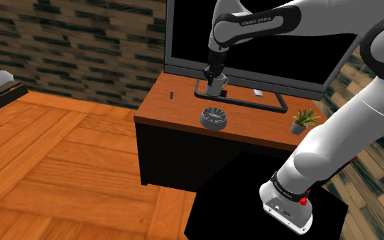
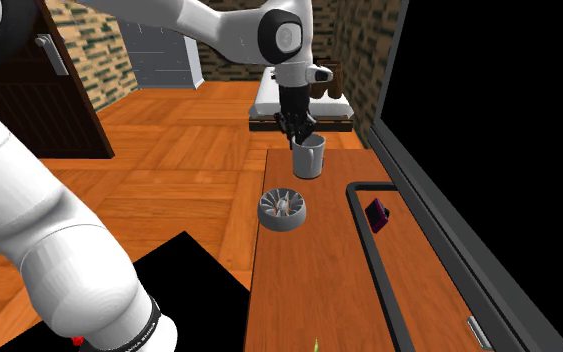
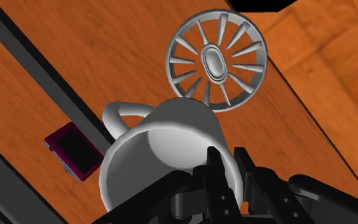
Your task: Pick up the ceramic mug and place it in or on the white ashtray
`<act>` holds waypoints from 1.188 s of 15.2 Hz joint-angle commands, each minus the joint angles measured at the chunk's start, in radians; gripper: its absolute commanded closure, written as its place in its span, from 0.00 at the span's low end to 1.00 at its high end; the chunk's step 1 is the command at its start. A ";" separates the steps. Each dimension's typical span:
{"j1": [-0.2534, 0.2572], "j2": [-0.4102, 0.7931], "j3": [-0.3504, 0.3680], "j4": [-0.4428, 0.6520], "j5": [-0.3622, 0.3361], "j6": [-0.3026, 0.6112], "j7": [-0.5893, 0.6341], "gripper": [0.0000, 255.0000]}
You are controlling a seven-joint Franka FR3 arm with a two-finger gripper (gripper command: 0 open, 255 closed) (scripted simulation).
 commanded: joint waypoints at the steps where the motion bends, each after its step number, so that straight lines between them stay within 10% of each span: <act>1: 0.006 -0.086 0.009 -0.074 -0.002 -0.012 0.015 1.00; 5: 0.019 -0.255 0.030 -0.212 0.003 -0.047 0.045 1.00; 18: 0.016 -0.207 0.029 -0.348 -0.004 0.137 0.057 1.00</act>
